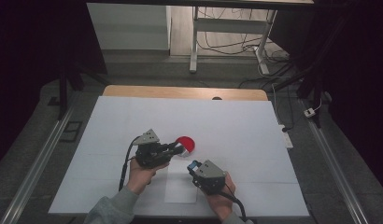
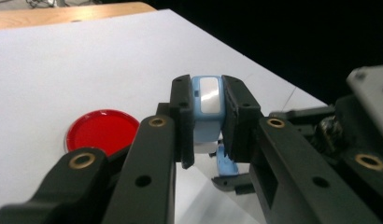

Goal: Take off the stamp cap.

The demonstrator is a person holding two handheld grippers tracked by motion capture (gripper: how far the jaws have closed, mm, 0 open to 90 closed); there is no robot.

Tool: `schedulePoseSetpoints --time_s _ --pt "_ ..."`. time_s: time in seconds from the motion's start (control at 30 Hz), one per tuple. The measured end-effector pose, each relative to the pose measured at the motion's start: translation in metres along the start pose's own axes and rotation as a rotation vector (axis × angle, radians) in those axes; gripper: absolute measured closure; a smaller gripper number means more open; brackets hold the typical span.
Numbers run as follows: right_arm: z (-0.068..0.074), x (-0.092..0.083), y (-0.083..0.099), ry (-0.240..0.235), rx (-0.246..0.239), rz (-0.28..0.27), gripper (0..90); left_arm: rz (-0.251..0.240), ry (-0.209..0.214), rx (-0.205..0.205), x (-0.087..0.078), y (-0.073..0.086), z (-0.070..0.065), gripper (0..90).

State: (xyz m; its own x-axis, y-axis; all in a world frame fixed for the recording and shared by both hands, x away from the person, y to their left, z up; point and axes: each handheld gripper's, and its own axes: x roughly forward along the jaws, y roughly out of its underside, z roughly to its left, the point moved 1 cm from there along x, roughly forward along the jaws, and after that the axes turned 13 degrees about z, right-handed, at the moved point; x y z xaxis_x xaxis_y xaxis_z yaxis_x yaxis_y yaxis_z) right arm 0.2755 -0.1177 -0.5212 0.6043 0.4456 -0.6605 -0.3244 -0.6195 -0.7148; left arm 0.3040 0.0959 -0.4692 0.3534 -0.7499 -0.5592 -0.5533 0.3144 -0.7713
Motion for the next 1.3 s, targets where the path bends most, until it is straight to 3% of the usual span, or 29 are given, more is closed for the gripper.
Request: schedulePoseSetpoints --time_s 0.13,1.3 --pt "-0.004 -0.002 0.002 0.004 0.01 0.0 66.4 0.013 0.006 0.02 0.003 0.0 -0.004 76.1" --pt "-0.038 -0.023 0.019 -0.037 0.093 -0.022 66.1 0.051 0.018 0.039 0.008 0.001 -0.005 76.0"
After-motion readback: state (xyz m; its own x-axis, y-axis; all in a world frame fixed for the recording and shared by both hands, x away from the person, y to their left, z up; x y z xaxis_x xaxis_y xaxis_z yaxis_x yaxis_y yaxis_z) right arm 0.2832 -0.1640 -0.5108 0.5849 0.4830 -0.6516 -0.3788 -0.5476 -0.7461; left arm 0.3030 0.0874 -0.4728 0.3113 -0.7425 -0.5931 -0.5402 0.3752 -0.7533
